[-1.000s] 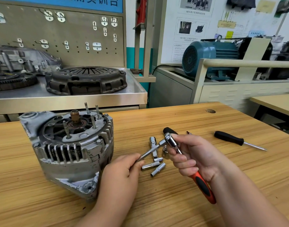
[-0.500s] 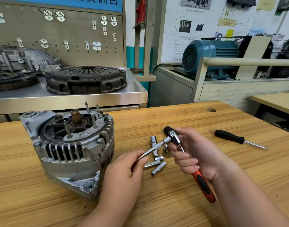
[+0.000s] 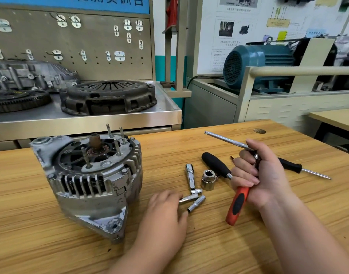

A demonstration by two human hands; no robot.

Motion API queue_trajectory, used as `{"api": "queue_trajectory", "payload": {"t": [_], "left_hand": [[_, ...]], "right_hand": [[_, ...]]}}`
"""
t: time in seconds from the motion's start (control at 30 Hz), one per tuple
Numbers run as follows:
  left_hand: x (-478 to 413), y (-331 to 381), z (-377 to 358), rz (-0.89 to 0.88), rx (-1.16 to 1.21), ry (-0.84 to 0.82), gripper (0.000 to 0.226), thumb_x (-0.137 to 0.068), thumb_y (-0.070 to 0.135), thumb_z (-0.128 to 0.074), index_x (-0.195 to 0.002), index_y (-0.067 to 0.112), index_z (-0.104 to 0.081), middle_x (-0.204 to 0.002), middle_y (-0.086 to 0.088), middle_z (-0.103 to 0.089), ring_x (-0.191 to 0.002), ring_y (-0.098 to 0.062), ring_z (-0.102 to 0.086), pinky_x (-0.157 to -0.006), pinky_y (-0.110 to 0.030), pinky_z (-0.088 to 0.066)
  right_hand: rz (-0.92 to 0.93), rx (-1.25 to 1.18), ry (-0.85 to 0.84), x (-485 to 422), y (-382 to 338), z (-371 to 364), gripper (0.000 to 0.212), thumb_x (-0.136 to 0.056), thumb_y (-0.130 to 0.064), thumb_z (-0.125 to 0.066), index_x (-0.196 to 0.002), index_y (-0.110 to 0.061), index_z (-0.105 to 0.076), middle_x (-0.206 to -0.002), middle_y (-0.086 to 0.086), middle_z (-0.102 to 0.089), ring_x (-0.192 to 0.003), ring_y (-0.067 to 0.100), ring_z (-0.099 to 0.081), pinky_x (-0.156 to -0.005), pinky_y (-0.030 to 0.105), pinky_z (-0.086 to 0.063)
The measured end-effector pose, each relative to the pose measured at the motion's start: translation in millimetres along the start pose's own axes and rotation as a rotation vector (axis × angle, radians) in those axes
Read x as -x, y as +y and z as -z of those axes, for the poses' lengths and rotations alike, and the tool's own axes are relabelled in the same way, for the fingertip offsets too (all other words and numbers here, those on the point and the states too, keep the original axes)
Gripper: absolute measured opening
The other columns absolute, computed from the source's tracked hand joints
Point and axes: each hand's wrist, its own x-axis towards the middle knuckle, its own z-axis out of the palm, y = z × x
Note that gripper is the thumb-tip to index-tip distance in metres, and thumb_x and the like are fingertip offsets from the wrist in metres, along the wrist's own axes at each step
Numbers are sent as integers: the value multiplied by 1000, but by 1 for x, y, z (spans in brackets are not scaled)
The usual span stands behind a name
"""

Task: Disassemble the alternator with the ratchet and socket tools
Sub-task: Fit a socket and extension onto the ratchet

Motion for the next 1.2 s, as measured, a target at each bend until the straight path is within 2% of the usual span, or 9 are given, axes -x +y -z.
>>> {"api": "queue_trajectory", "payload": {"t": [0.13, 0.23, 0.3, 0.43, 0.63, 0.77, 0.97, 1.1, 1.2], "left_hand": [[-2, 5, -3, -43, -21, 4, 46, -96, 34, -47, -141, 33, -38, -142, 15, -37, -132, -5, -25, -113, -25, -20], [-2, 7, -6, -95, -28, 21, 40, -95, 34, -48, -134, 30, -43, -136, 11, -41, -127, -9, -28, -110, -28, -26], [-1, 9, -8, -121, -58, 21, 37, -94, 36, -48, -129, 26, -44, -133, 6, -42, -126, -14, -29, -109, -32, -28], [-4, 11, -12, -97, -139, -32, 36, -93, 39, -50, -122, 19, -48, -128, -2, -44, -123, -21, -30, -108, -39, -28], [-9, 11, -15, -60, -186, -1, 30, -94, 35, -48, -117, 17, -53, -120, -5, -49, -117, -25, -36, -102, -40, -30], [-10, 9, -15, -66, -182, 22, 25, -91, 18, -51, -115, 14, -55, -117, -7, -50, -115, -27, -39, -100, -40, -31], [-9, 7, -13, -33, -156, -10, 30, -91, 12, -48, -121, 10, -51, -123, -9, -46, -119, -26, -34, -104, -36, -28], [-7, 7, -5, -37, 29, 93, 22, -96, 21, -46, -116, 18, -54, -120, 0, -52, -118, -17, -39, -103, -29, -31], [-3, 7, 5, -23, 238, 170, 11, -96, 30, -49, -105, 30, -57, -103, 14, -58, -102, -6, -48, -87, -21, -38]], "right_hand": [[-6, 22, -13, 1, 3, 0, 45, -74, -35, -62, -45, -20, -31, -36, -7, -20, -25, 5, -17, -30, 15, -12], [-2, 67, -42, 2, 8, -3, 44, -71, -35, -64, -46, -20, -31, -39, -7, -15, -33, 7, -6, -27, 16, -13], [-4, 99, -71, 4, 11, -6, 45, -64, -35, -70, -46, -21, -31, -44, -7, -9, -40, 8, -2, -26, 17, -14], [-23, 154, -121, 8, 17, -12, 55, -41, -33, -86, -45, -21, -33, -52, -6, -6, -40, 8, -2, -25, 16, -15], [-38, 204, -90, 6, 29, -15, 41, -72, -34, -60, -44, -20, -34, -38, -6, -13, -33, 9, -3, -26, 16, -14], [-61, 220, -66, 4, 37, -15, 42, -75, -34, -58, -44, -20, -33, -51, -3, -3, -41, 11, 0, -27, 17, -13], [-70, 225, -73, 0, 43, -12, 42, -75, -34, -58, -45, -19, -32, -53, -3, -3, -41, 11, -1, -28, 18, -13], [-73, 203, -74, 0, 40, -11, 41, -75, -34, -57, -45, -19, -33, -52, -3, -4, -41, 10, -1, -27, 19, -13], [-79, 161, -96, 2, 35, -12, 41, -75, -33, -56, -44, -18, -33, -52, -3, -4, -40, 10, -1, -29, 18, -12]]}}
